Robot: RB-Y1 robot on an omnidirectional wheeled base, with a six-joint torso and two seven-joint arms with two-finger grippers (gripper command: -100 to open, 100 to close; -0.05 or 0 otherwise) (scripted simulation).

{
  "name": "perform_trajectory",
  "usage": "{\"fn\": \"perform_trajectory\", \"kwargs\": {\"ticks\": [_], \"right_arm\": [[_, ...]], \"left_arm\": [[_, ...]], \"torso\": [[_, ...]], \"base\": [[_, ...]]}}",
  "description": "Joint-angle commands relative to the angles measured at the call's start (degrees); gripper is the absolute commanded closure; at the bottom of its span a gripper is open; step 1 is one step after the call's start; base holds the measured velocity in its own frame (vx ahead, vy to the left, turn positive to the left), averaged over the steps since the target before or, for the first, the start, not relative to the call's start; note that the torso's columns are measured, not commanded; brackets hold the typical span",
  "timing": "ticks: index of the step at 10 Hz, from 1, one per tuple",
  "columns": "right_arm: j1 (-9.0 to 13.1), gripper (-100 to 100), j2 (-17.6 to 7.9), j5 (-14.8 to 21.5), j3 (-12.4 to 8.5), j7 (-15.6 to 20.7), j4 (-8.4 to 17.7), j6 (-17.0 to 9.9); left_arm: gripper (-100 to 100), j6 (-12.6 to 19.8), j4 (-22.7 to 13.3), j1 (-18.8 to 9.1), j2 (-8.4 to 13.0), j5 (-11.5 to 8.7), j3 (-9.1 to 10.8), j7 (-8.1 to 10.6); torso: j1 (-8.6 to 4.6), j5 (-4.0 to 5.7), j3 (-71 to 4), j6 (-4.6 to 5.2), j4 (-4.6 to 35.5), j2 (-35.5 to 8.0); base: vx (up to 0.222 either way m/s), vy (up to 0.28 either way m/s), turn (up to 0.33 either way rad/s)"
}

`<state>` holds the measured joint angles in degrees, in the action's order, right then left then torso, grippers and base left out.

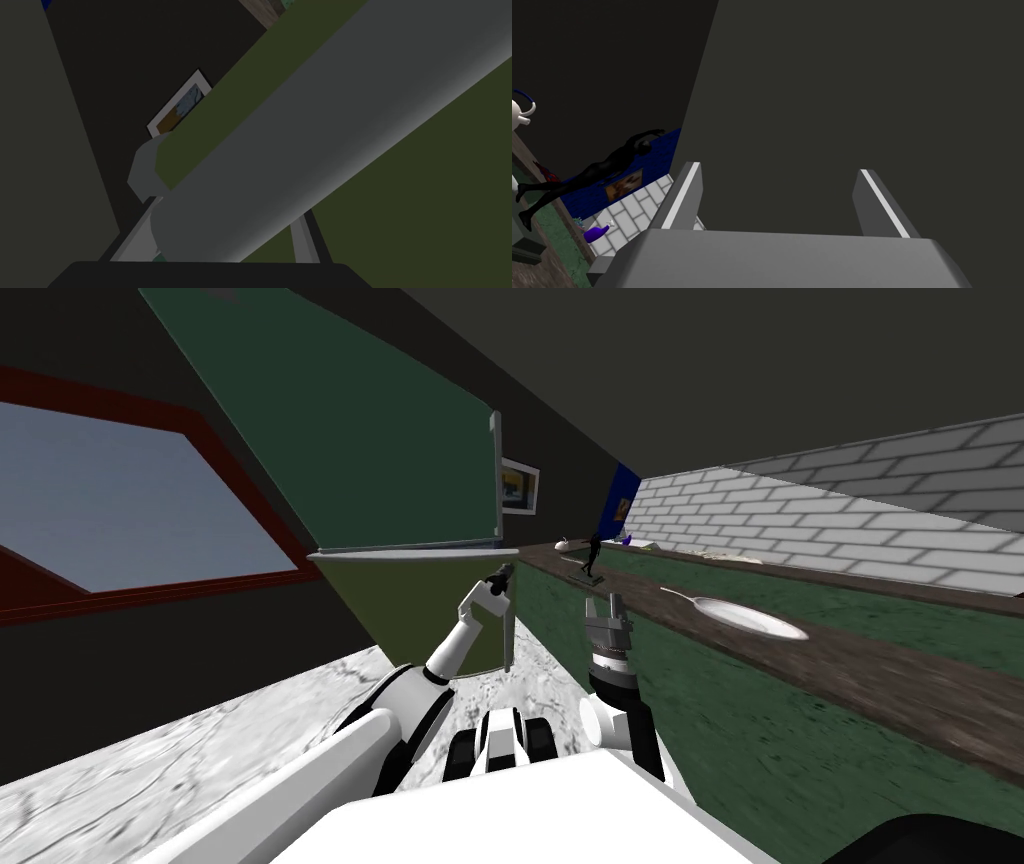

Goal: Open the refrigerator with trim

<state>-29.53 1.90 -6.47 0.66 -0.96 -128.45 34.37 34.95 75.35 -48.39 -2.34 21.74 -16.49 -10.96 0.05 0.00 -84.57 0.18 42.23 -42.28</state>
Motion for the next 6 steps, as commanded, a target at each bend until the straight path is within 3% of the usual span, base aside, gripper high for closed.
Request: {"fn": "perform_trajectory", "kwargs": {"ticks": [1, 5, 6], "right_arm": [[0.0, 0, 0.0, 0.0, 0.0, 0.0, 0.0, 0.0], [-0.01, 0, 0.0, 0.0, 0.0, 0.0, 0.0, 0.0], [0.0, 0, 0.0, 0.0, 0.0, 0.0, 0.0, 0.0]], "left_arm": [[100, -0.32, 0.63, 0.12, -0.18, -1.79, -1.88, -0.39], [100, -1.08, 0.78, -0.5, -0.24, -4.85, -4.76, -0.75], [100, -1.08, 0.78, -0.5, -0.24, -4.85, -4.76, -0.75]], "torso": [[-0.07, 0.01, 0.05, -0.12, -0.02, -0.05], [0.04, -0.03, -0.03, -0.22, 0.02, 0.08], [-0.01, -0.01, 0.03, -0.15, 0.0, -0.04]], "base": [[-0.194, 0.195, -0.106], [-0.168, 0.194, -0.116], [-0.186, 0.192, -0.062]]}}
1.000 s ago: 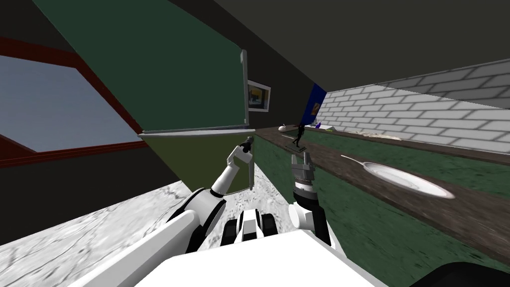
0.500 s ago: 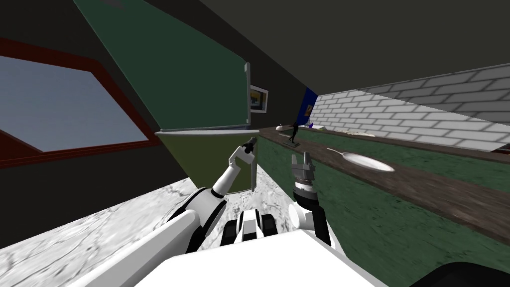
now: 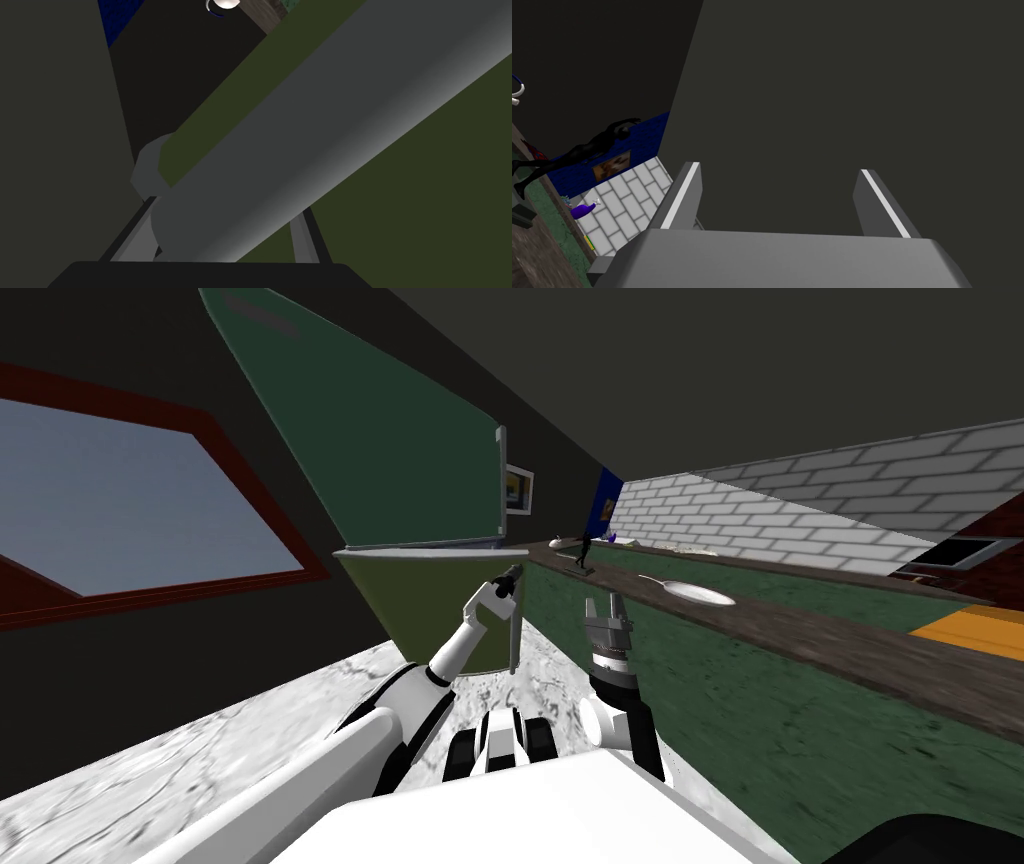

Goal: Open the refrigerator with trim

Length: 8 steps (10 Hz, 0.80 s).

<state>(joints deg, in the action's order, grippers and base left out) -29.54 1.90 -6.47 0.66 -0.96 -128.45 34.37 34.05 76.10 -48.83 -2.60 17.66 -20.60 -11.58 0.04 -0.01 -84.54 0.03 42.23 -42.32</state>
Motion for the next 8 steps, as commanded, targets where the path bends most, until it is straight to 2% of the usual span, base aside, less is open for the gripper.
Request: {"fn": "perform_trajectory", "kwargs": {"ticks": [1, 2, 3, 5, 6, 7, 8], "right_arm": [[0.0, 0, 0.0, 0.0, 0.0, 0.0, 0.0, 0.0], [0.01, 0, 0.0, 0.0, 0.0, 0.0, 0.0, 0.0], [0.01, 0, 0.0, 0.0, 0.0, 0.0, 0.0, 0.0], [0.0, 0, 0.0, 0.0, 0.0, 0.0, 0.0, 0.0], [0.0, 0, 0.0, 0.0, 0.0, 0.0, 0.0, 0.0], [0.0, 0, 0.0, 0.0, 0.0, 0.0, 0.0, 0.0], [-0.02, 0, 0.01, 0.0, 0.01, 0.0, 0.0, 0.0]], "left_arm": [[100, -0.44, 0.09, -0.27, -0.01, -1.78, -1.62, -0.25], [100, -0.69, 0.14, -0.47, -0.03, -2.8, -2.58, -0.37], [100, -0.69, 0.14, -0.47, -0.03, -2.8, -2.58, -0.37], [100, -1.2, 0.23, -0.89, -0.07, -4.84, -4.51, -0.61], [100, -1.2, 0.23, -0.89, -0.07, -4.84, -4.51, -0.61], [100, -1.16, 0.58, -0.7, 0.0, -4.48, -4.32, -0.64], [100, -1.15, 1.08, -0.62, -0.02, -5.43, -5.52, -0.68]], "torso": [[0.09, -0.03, 0.03, -0.14, 0.03, -0.04], [0.09, -0.03, 0.07, -0.09, 0.0, -0.11], [0.04, 0.02, 0.07, 0.02, -0.05, -0.1], [-0.05, 0.01, -0.09, -0.05, 0.0, 0.12], [-0.07, 0.05, 0.03, 0.12, -0.08, -0.06], [-0.18, 0.06, -0.02, 0.03, -0.04, 0.06], [-0.37, 0.08, -0.21, -0.08, 0.0, 0.35]], "base": [[-0.211, 0.184, -0.09], [-0.241, 0.209, -0.124], [-0.181, 0.194, -0.086], [-0.199, 0.19, -0.104], [-0.189, 0.189, -0.079], [-0.075, 0.077, -0.027], [-0.048, 0.14, -0.07]]}}
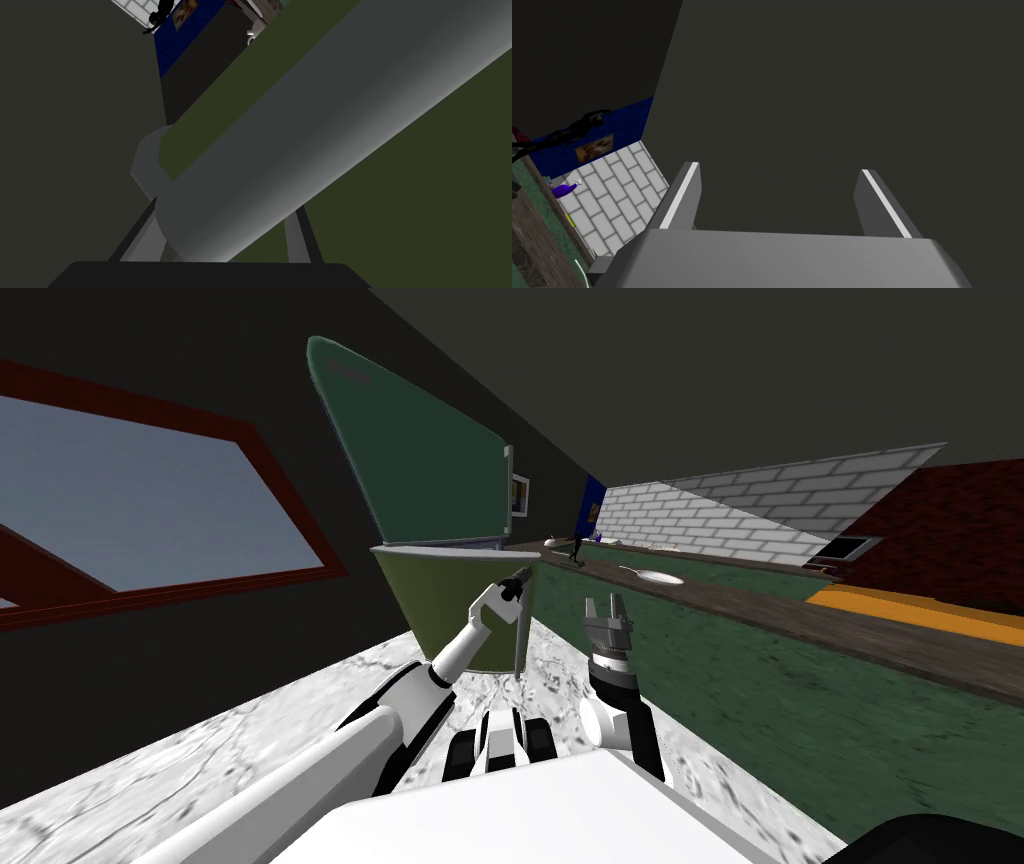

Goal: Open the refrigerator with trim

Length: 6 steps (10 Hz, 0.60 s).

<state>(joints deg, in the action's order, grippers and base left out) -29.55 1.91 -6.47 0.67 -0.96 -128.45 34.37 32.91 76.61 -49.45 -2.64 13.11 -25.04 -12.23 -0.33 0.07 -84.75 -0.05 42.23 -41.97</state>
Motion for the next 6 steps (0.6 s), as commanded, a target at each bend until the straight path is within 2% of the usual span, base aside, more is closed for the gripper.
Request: {"fn": "perform_trajectory", "kwargs": {"ticks": [1, 2, 4, 5, 6], "right_arm": [[0.0, 0, -0.01, 0.0, -0.01, 0.0, 0.0, 0.0], [0.01, 0, -0.02, 0.0, -0.02, 0.0, 0.0, 0.0], [0.01, 0, -0.02, 0.0, -0.01, 0.0, 0.0, 0.0], [0.01, 0, -0.02, 0.0, -0.01, 0.0, 0.0, 0.0], [0.0, 0, -0.01, 0.0, -0.01, 0.0, 0.0, 0.0]], "left_arm": [[100, -0.02, 1.13, 0.01, 0.04, -1.77, -2.16, -0.06], [100, -0.02, 1.13, 0.01, 0.04, -1.77, -2.16, -0.06], [100, -0.04, 2.26, 0.01, 0.08, -3.54, -4.31, -0.12], [100, -0.04, 2.26, 0.01, 0.08, -3.54, -4.31, -0.12], [100, -0.04, 2.82, 0.02, 0.1, -4.43, -5.39, -0.15]], "torso": [[0.31, -0.03, 0.02, 0.13, -0.08, -0.04], [0.5, -0.07, 0.18, 0.2, -0.16, -0.28], [0.51, -0.1, 0.22, -0.01, -0.1, -0.35], [0.43, -0.08, 0.15, 0.04, -0.13, -0.22], [0.39, -0.1, 0.04, -0.12, -0.08, -0.07]], "base": [[-0.107, 0.231, -0.115], [-0.123, 0.223, -0.107], [-0.15, 0.236, -0.118], [-0.106, 0.201, -0.075], [-0.098, 0.221, -0.078]]}}
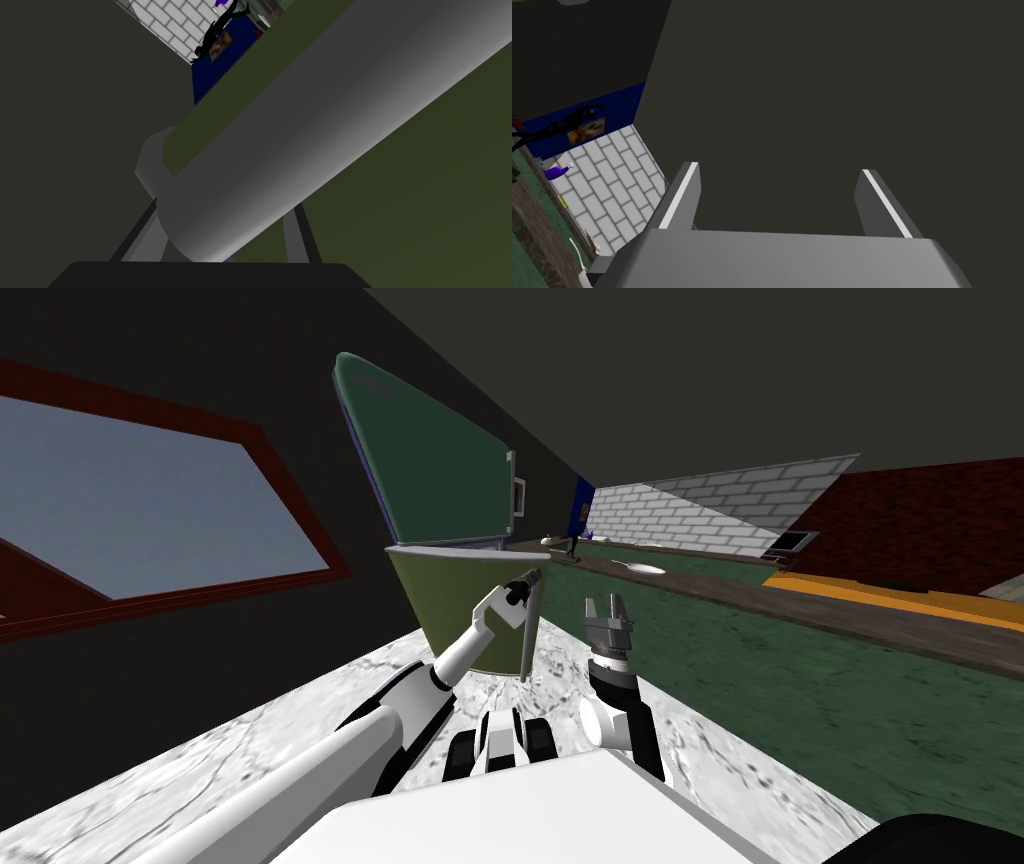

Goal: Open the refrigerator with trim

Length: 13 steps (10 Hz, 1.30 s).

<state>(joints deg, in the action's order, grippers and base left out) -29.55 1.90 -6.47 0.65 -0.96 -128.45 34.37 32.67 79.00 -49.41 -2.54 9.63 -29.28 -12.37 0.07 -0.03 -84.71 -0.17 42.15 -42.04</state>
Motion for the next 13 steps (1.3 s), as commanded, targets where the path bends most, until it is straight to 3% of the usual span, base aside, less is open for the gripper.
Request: {"fn": "perform_trajectory", "kwargs": {"ticks": [1, 2, 4, 5, 7, 13], "right_arm": [[0.0, 0, 0.0, 0.0, 0.0, 0.0, 0.0, 0.0], [0.0, 0, -0.01, 0.0, -0.01, 0.0, 0.0, 0.0], [0.0, 0, 0.0, 0.0, 0.0, 0.0, 0.0, 0.0], [0.01, 0, -0.01, 0.0, -0.01, 0.0, 0.0, 0.0], [-0.02, 0, 0.02, 0.0, 0.01, 0.0, 0.0, 0.0], [-0.02, 0, 0.01, 0.0, 0.01, 0.0, 0.0, 0.0]], "left_arm": [[100, 0.19, 1.0, -0.02, 0.03, -1.84, -2.23, -0.04], [100, 0.19, 1.0, -0.02, 0.03, -1.84, -2.23, -0.04], [100, 0.17, 2.13, -0.01, 0.07, -3.61, -4.38, -0.1], [-100, 2.03, 2.77, -2.06, 0.01, -3.88, -3.39, 0.03], [-100, 4.06, 3.88, -3.32, -0.03, -4.53, -3.38, 0.15], [-100, 10.13, 7.2, -7.12, -0.13, -6.5, -3.35, 0.53]], "torso": [[0.18, -0.04, -0.01, -0.01, -0.02, 0.01], [0.21, -0.03, 0.04, 0.06, -0.08, -0.06], [0.09, 0.04, 0.1, 0.06, -0.08, -0.16], [0.03, 0.06, 0.17, 0.21, -0.06, -0.26], [-0.71, 0.23, -0.17, 0.18, -0.04, 0.27], [-0.01, 0.01, 0.19, 0.16, 0.17, -0.32]], "base": [[-0.115, 0.24, -0.127], [-0.123, 0.174, -0.069], [-0.173, 0.219, -0.091], [-0.078, 0.12, -0.01], [0.045, -0.022, 0.045], [0.03, -0.003, 0.019]]}}
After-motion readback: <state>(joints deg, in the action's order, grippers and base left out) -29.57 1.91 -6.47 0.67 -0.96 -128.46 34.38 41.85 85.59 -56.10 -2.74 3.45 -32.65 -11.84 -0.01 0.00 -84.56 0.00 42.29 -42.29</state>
